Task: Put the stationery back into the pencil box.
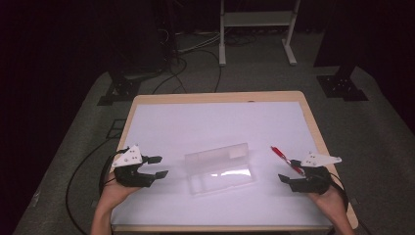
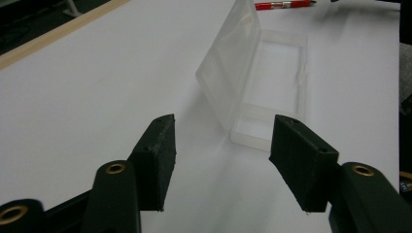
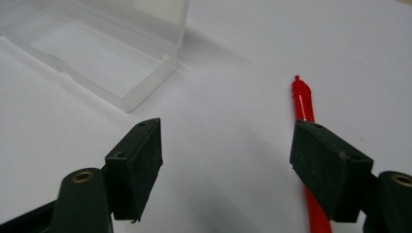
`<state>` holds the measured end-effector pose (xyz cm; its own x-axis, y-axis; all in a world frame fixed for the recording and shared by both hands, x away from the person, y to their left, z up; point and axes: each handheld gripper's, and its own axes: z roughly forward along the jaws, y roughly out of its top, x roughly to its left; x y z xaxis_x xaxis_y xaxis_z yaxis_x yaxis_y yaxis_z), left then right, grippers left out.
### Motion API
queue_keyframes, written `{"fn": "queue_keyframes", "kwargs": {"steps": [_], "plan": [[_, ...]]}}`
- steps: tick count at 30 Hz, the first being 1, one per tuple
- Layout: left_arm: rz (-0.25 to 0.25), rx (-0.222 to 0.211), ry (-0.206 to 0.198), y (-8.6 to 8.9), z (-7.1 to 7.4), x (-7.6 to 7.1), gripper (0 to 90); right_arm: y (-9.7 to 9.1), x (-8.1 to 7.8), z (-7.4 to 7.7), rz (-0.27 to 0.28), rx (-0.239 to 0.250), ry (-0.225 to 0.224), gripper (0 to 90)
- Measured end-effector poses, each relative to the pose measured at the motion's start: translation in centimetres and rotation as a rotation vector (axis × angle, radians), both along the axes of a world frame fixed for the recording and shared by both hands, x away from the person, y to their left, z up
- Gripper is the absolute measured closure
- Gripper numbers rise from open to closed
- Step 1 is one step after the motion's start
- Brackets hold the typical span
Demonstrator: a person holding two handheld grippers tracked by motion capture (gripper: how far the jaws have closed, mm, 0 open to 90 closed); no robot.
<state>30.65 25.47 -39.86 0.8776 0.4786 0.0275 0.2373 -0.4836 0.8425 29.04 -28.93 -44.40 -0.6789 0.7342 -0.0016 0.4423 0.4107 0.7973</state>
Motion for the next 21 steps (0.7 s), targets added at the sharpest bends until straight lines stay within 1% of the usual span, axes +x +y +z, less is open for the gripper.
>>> {"fn": "queue_keyframes", "kwargs": {"steps": [1, 3, 5, 9, 11, 16, 21], "plan": [[0.007, 0.002, 0.001, 0.1, -0.1, 0.1, 40.2, -0.1, 0.1, 0.1, -0.004, -0.001, 0.008, 26.5], [0.025, 0.004, -0.006, 0.3, -0.2, 0.1, 37.8, -0.4, 0.3, 0.2, -0.008, -0.005, 0.005, 26.5], [0.044, -0.001, -0.006, 0.6, -0.3, 0.2, 35.6, -0.6, 0.5, 0.3, -0.013, -0.002, 0.017, 26.5], [0.078, -0.011, -0.012, 1.2, -0.4, 0.2, 31.7, -0.7, 0.9, 0.5, -0.015, -0.021, 0.035, 26.5], [0.095, -0.004, -0.017, 1.4, -0.5, 0.3, 29.7, -0.7, 1.1, 0.6, -0.021, -0.021, 0.037, 26.5], [0.111, -0.010, -0.013, 1.8, -0.7, 0.3, 27.5, -0.9, 1.6, 1.2, -0.022, -0.034, 0.033, 26.6], [0.125, -0.011, -0.008, 1.9, -0.9, 0.4, 25.1, -0.9, 2.2, 1.5, -0.024, -0.044, 0.044, 26.6]]}}
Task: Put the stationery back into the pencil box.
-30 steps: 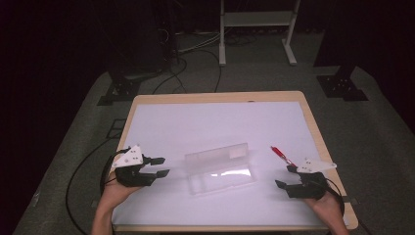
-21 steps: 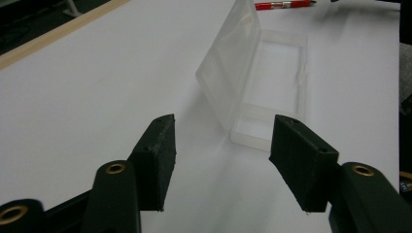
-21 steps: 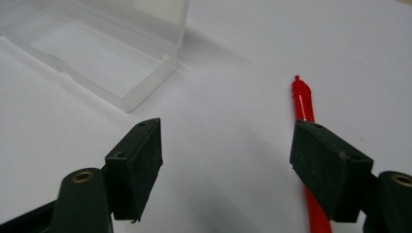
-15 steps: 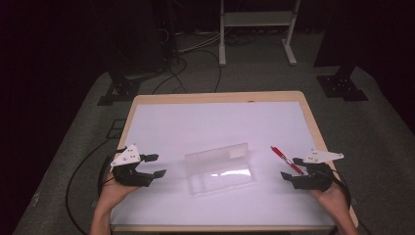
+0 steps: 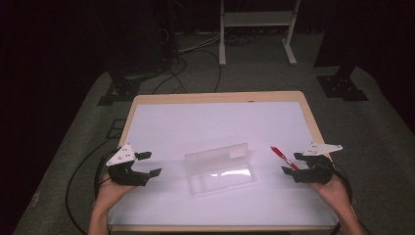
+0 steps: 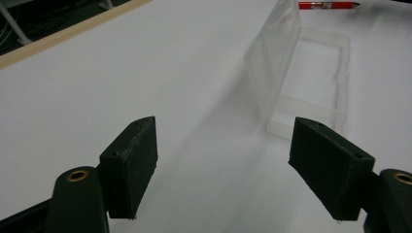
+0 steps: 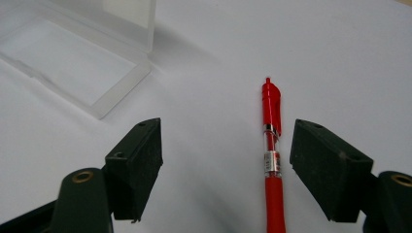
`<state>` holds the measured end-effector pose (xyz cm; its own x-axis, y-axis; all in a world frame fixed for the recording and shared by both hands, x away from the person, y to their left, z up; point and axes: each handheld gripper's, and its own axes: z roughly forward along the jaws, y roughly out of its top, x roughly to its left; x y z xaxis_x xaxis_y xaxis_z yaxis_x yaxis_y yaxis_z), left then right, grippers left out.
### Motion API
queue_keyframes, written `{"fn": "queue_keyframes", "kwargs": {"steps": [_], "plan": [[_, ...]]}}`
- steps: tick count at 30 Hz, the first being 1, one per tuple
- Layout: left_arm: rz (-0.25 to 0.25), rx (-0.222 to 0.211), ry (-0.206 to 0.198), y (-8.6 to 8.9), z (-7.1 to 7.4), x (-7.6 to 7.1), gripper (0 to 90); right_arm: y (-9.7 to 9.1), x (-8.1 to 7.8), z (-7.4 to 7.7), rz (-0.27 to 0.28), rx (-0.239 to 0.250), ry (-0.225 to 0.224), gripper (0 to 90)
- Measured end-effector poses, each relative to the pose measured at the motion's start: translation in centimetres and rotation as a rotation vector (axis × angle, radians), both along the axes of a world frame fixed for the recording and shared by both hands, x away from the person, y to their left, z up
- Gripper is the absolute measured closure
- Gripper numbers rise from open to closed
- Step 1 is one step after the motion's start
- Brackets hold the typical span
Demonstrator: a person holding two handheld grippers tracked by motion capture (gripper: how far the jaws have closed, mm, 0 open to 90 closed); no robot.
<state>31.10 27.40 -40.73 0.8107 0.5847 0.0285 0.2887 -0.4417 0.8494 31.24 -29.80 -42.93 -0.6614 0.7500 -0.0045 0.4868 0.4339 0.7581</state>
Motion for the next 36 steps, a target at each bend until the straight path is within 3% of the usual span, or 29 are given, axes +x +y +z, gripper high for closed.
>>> {"fn": "queue_keyframes", "kwargs": {"steps": [19, 30, 36], "plan": [[0.043, 0.023, 0.012, 0.2, -0.7, 0.4, 15.8, -0.7, 2.2, -0.9, -0.039, -0.001, 0.059, 31.5], [0.071, 0.021, 0.010, 0.3, -1.0, 0.6, 12.7, -1.0, 3.0, -1.5, -0.058, -0.015, 0.083, 47.4], [0.068, 0.036, 0.019, 0.1, -1.2, 0.6, 12.4, -0.8, 3.6, -2.0, -0.072, -0.046, 0.098, 58.1]]}}
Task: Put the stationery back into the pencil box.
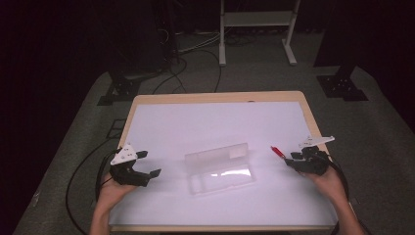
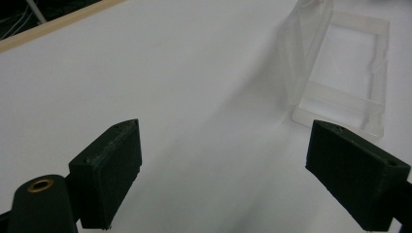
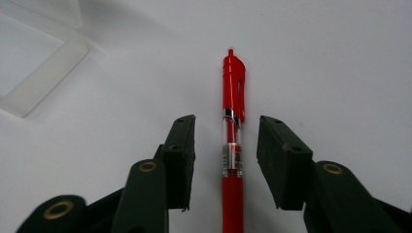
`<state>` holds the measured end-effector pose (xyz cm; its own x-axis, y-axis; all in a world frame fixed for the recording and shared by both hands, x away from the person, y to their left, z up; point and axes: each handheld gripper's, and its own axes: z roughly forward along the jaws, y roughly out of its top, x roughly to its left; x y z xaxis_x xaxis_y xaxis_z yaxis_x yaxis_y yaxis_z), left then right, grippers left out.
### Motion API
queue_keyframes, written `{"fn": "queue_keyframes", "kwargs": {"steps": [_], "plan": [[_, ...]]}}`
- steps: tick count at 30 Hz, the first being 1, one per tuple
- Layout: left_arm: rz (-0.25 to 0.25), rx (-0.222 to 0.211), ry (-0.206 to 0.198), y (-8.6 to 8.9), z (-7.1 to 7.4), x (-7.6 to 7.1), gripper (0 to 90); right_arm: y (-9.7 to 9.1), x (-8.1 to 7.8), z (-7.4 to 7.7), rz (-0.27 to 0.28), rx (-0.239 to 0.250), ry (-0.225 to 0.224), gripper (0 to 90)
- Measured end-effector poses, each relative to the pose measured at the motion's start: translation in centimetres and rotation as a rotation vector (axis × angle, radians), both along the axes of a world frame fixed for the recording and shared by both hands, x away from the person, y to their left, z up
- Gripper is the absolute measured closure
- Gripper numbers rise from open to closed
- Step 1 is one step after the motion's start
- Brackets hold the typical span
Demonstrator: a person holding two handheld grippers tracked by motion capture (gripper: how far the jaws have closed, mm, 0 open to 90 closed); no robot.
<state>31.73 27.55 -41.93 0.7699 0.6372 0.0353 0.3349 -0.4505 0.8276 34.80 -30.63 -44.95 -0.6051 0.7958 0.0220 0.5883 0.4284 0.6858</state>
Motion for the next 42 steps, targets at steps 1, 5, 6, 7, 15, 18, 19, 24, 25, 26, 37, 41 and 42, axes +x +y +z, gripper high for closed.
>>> {"fn": "queue_keyframes", "kwargs": {"steps": [1, 5, 6, 7, 15, 18, 19, 24, 25, 26, 37, 41, 42], "plan": [[-0.003, -0.002, 0.003, 0.0, 0.0, 0.0, 12.4, 0.1, 0.0, -0.1, -0.006, -0.009, 0.000, 59.5], [-0.007, -0.005, 0.005, 0.1, -0.1, 0.0, 12.4, 0.2, 0.1, -0.2, -0.015, -0.025, 0.003, 66.0], [-0.008, -0.007, 0.006, 0.1, -0.1, 0.0, 12.4, 0.2, 0.2, -0.2, -0.019, -0.024, 0.007, 67.4], [-0.007, -0.008, 0.008, 0.1, -0.1, 0.0, 12.4, 0.1, 0.2, -0.3, -0.025, -0.025, 0.015, 68.7], [-0.028, -0.025, 0.007, 0.1, -0.1, -0.1, 12.4, 0.6, 0.4, -0.9, -0.020, -0.053, 0.043, 73.6], [-0.027, -0.026, 0.007, 0.1, 0.0, -0.1, 12.4, 0.7, 0.5, -1.1, -0.021, -0.067, 0.036, 75.0], [-0.026, -0.025, 0.007, 0.1, 0.0, -0.1, 12.4, 0.8, 0.6, -1.1, -0.017, -0.074, 0.032, 75.8], [-0.035, -0.029, 0.009, 0.2, 0.0, -0.1, 12.4, 0.8, 0.6, -1.3, -0.021, -0.076, 0.046, 77.4], [-0.041, -0.033, 0.009, 0.1, 0.1, -0.2, 12.4, 0.8, 0.6, -1.3, -0.018, -0.076, 0.043, 77.4], [-0.041, -0.032, 0.006, 0.1, 0.1, -0.2, 12.4, 0.8, 0.6, -1.3, -0.022, -0.074, 0.048, 77.5], [-0.038, -0.029, 0.004, 0.1, 0.1, -0.2, 12.4, 0.7, 0.6, -1.4, -0.018, -0.067, 0.046, 78.6], [-0.040, -0.030, 0.001, 0.1, 0.3, -0.3, 12.4, 0.6, 0.6, -1.3, -0.008, -0.063, 0.049, 78.7], [-0.039, -0.036, 0.002, 0.1, 0.3, -0.3, 12.4, 0.6, 0.5, -1.2, -0.006, -0.062, 0.047, 78.8]]}}
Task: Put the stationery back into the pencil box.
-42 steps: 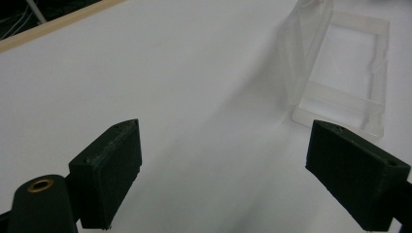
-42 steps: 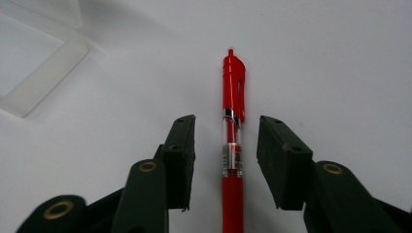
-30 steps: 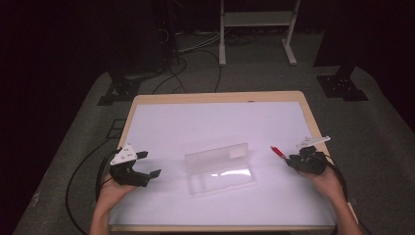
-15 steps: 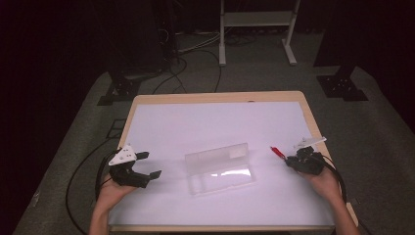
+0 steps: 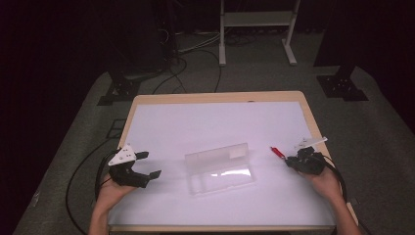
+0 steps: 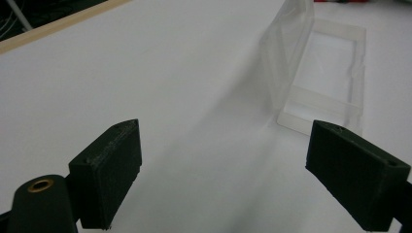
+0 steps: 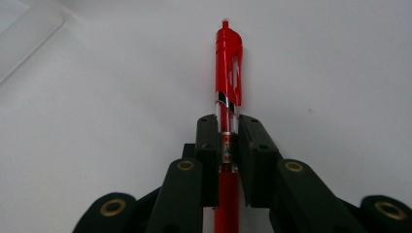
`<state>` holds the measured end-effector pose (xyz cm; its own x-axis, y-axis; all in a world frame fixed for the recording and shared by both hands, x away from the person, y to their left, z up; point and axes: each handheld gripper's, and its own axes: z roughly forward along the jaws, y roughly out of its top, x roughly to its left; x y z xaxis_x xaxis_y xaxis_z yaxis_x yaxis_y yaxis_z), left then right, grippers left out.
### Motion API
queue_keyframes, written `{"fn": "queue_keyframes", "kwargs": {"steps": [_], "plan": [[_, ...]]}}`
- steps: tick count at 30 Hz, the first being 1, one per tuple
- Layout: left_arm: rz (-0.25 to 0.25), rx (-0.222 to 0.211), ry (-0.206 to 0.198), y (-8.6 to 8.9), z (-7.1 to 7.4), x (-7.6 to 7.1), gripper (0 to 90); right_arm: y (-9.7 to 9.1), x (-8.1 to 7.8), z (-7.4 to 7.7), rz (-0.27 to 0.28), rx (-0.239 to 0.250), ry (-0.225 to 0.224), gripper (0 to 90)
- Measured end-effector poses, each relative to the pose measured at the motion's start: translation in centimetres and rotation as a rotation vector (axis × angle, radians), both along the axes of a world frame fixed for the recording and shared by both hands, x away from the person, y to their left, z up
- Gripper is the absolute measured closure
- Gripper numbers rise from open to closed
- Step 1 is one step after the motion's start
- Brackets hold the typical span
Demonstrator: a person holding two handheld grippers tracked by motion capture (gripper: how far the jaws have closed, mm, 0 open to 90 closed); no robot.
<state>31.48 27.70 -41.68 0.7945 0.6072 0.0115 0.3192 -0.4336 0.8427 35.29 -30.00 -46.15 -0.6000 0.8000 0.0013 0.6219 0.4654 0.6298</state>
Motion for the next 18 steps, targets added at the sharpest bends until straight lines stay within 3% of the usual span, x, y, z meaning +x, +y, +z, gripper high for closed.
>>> {"fn": "queue_keyframes", "kwargs": {"steps": [9, 18], "plan": [[0.009, -0.001, -0.001, 0.3, -0.1, 0.1, 12.1, 0.0, -1.4, 2.3, 0.067, 0.072, -0.035, 78.7], [0.018, 0.003, 0.002, 0.3, -0.3, 0.1, 11.6, 1.2, -2.4, 5.8, 0.195, 0.132, -0.082, 78.7]]}}
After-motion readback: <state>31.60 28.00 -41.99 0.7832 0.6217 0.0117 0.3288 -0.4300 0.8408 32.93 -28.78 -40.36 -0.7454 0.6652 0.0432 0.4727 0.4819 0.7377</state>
